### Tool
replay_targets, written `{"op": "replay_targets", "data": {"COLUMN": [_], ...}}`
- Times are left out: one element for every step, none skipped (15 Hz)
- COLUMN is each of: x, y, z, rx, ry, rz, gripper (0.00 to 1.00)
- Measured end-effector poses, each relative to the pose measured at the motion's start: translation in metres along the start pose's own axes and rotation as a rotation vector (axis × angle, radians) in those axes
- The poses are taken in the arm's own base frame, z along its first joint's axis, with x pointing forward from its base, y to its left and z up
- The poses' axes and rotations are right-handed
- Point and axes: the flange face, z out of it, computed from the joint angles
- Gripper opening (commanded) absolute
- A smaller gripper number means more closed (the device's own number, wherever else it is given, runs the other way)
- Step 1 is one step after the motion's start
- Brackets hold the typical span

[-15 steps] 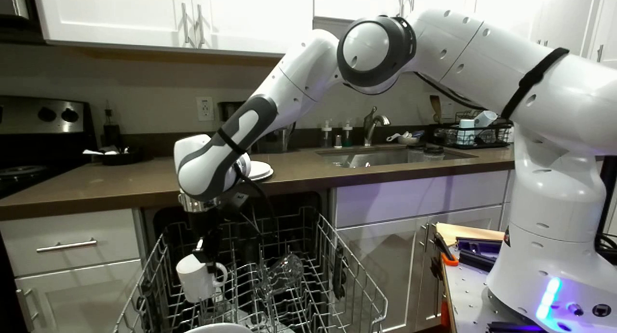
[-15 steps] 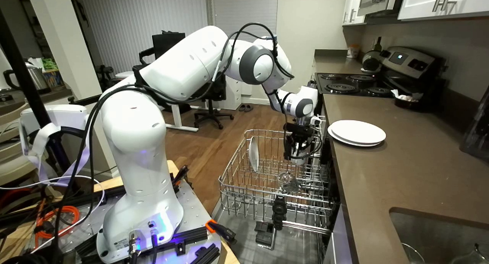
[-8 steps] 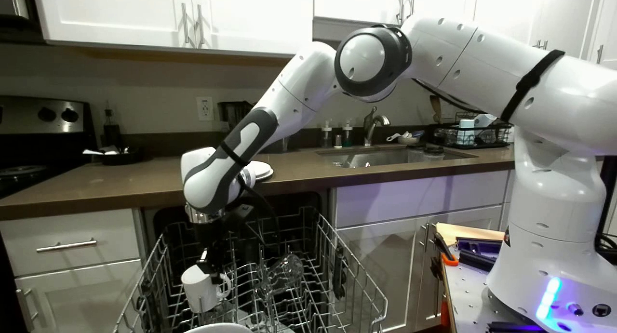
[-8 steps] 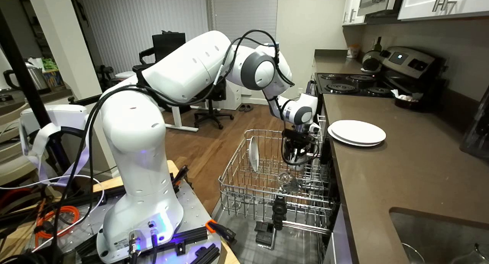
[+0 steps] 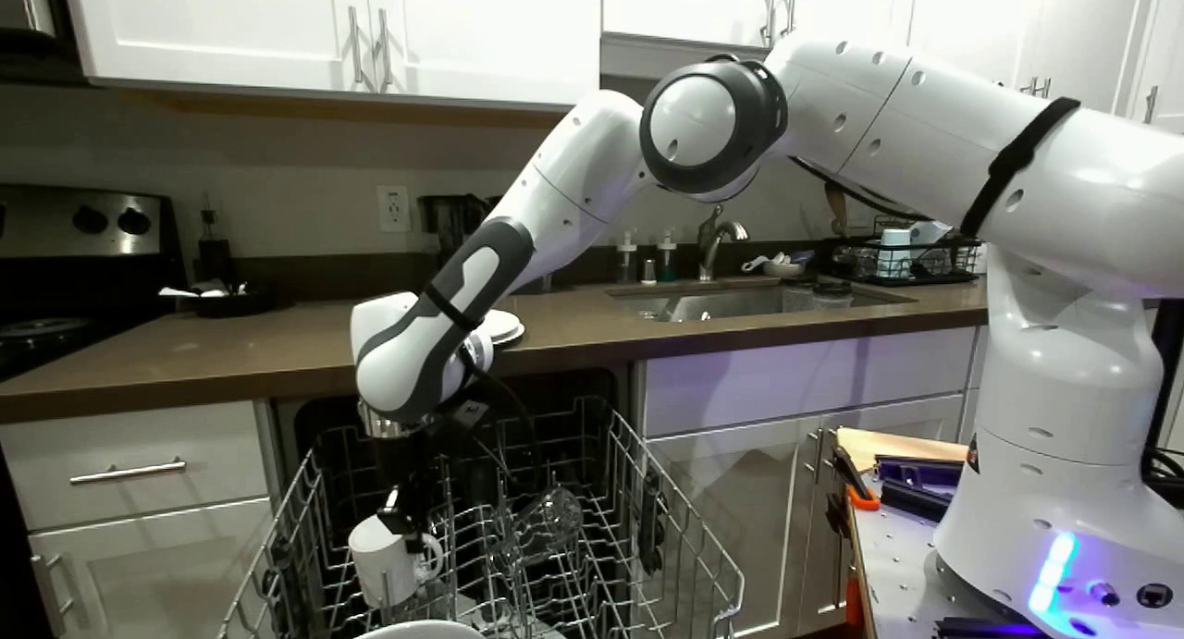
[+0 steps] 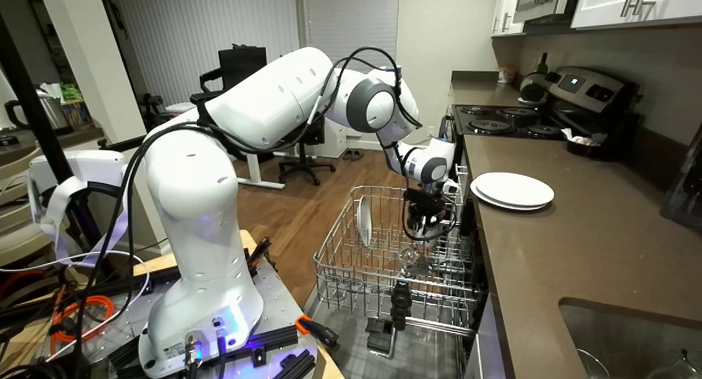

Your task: Move the mug cup from the right to the left of the dishwasher

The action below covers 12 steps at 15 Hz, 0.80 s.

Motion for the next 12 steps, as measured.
{"op": "replay_targets", "data": {"x": [0.000, -0.001, -0.002, -0.002, -0.003, -0.003, -0.002, -0.001, -0.001, 0.000, 0.000, -0.002], "y": [0.000, 0.000, -0.001, -0.001, -0.001, -0.002, -0.002, -0.002, -0.002, -0.002, -0.002, -0.003], "z": [0.000, 0.001, 0.001, 0.000, -0.001, -0.004, -0.009, -0.016, -0.024, -0.033, -0.043, -0.053], "rx": [0.000, 0.000, 0.001, 0.002, 0.003, 0.003, 0.003, 0.002, 0.000, -0.001, -0.002, -0.002], "ry": [-0.002, -0.008, -0.017, -0.026, -0.033, -0.039, -0.041, -0.041, -0.042, -0.043, -0.046, -0.055], "rz": [0.000, 0.000, -0.001, -0.001, -0.001, -0.002, -0.003, -0.003, -0.004, -0.006, -0.009, -0.014], "gripper": [0.49, 0.55, 0.60, 0.67, 0.73, 0.81, 0.86, 0.94, 0.97, 1.00, 1.00, 1.00]}}
